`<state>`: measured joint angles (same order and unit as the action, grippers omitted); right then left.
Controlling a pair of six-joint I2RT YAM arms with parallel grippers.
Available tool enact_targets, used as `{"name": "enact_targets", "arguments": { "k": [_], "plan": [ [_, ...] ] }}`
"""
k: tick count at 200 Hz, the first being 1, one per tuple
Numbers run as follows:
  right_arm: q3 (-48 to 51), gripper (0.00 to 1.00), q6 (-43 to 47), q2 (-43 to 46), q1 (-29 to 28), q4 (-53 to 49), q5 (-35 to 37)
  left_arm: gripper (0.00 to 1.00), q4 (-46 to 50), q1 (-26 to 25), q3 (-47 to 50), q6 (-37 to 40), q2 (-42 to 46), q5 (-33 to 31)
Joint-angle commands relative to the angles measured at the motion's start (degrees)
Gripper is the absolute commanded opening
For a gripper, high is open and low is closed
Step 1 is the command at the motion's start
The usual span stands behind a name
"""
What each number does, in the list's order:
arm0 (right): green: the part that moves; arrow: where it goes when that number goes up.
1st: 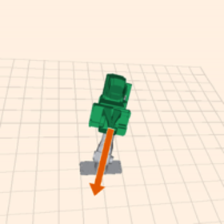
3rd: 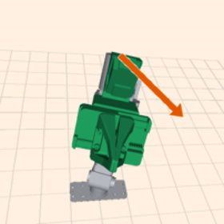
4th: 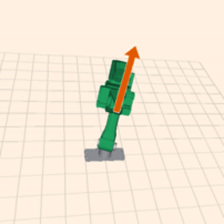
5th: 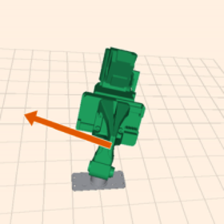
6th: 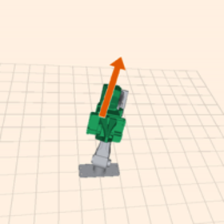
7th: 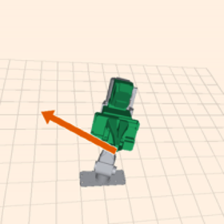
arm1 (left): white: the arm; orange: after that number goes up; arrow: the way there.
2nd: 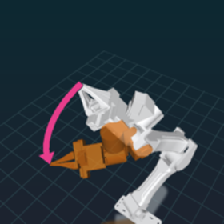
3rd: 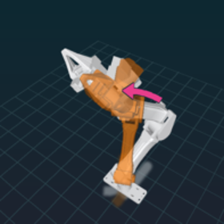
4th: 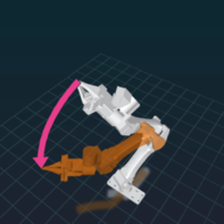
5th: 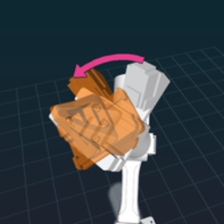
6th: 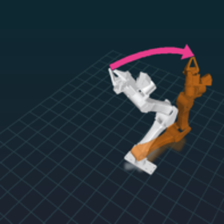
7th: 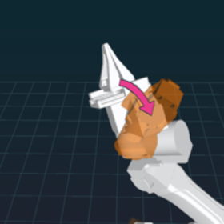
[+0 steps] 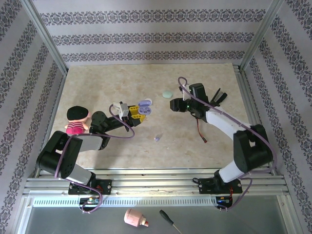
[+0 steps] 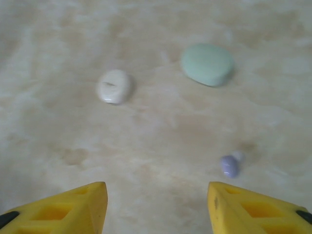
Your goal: Insert wireless bluetooth earbuds into charging case
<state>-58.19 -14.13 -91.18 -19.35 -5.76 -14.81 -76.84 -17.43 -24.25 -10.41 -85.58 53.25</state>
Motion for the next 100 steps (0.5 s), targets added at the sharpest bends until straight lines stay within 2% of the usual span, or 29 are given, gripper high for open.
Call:
{"name": "enact_targets", "arguments": {
  "k": [1,27,52,71,100],
  "plan": [
    [-5.69,0.55,-1.07,-5.82,-0.13,-6.24,9.03,0.20,-4.81,0.95,0.51,-1.12,-0.24,-0.07],
    [-12.60,0.54,-0.56,-13.28,-0.08,-11.89,11.99,0.20,-4.55,1.24,0.87,-0.51,0.08,-0.08],
    [-17.97,0.54,-0.58,-18.95,-0.01,-16.56,11.59,0.20,-4.82,1.34,1.04,-0.49,0.09,0.17],
    [-18.81,0.54,-1.65,-20.75,-0.06,-16.86,11.29,0.20,-4.55,1.40,1.05,-0.41,0.37,0.03],
    [-18.41,0.61,-2.88,-22.59,0.24,-16.61,7.96,0.20,-4.52,1.48,0.90,-0.48,0.26,0.43]
  ]
}}
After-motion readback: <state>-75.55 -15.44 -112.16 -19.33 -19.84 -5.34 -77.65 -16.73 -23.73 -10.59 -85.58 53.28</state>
